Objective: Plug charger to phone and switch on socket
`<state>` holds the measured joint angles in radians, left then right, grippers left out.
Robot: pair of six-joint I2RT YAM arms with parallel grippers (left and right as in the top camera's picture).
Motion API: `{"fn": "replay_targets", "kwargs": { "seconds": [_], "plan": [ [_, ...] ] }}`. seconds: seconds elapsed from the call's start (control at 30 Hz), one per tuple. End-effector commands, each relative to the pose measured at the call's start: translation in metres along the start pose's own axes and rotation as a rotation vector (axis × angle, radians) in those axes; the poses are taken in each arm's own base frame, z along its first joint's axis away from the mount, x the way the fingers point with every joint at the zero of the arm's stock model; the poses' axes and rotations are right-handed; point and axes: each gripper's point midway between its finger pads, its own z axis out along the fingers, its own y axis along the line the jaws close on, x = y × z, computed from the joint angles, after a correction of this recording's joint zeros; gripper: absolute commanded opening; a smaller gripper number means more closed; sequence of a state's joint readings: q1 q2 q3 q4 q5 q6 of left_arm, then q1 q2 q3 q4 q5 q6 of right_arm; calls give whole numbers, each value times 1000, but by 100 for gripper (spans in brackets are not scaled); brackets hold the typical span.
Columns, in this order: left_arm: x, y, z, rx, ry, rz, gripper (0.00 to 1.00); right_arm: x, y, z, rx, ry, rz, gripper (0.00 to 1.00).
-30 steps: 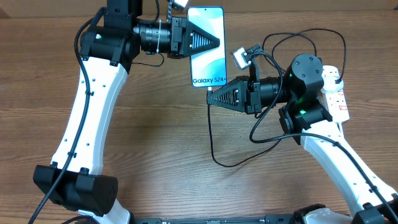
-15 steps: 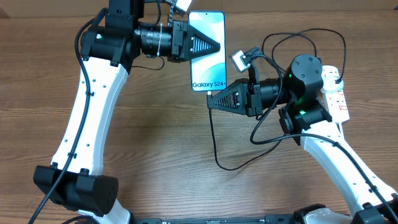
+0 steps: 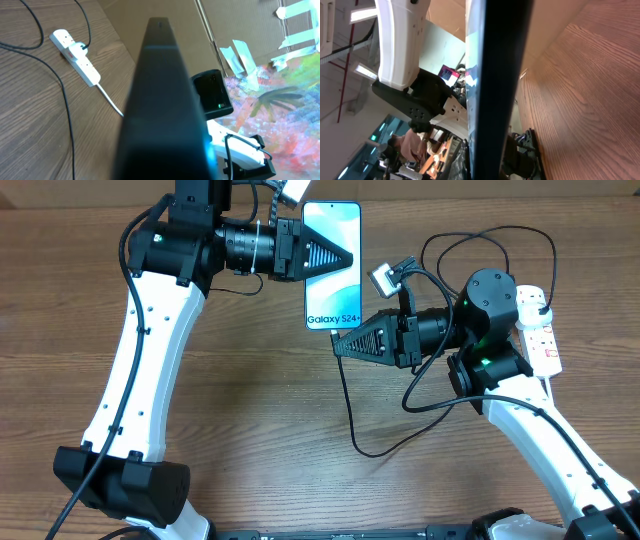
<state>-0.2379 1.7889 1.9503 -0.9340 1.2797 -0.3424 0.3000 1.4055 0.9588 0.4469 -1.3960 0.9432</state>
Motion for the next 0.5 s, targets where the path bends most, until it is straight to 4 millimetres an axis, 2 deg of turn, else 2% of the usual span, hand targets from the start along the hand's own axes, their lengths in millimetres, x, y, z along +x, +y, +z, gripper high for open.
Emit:
{"fn": "replay_targets", "kwargs": {
  "seconds": [0.0, 0.33, 0.47],
  "plan": [
    [20, -30, 12, 115, 78, 22, 4, -45, -10, -8, 119, -217, -47, 4],
    [21, -30, 14, 112, 83, 10, 4, -61, -12, -13, 153, -302, -88, 4],
    [23, -23, 14, 74, 79, -19, 4, -66, -11, -14, 161, -326, -102, 4]
  ]
}}
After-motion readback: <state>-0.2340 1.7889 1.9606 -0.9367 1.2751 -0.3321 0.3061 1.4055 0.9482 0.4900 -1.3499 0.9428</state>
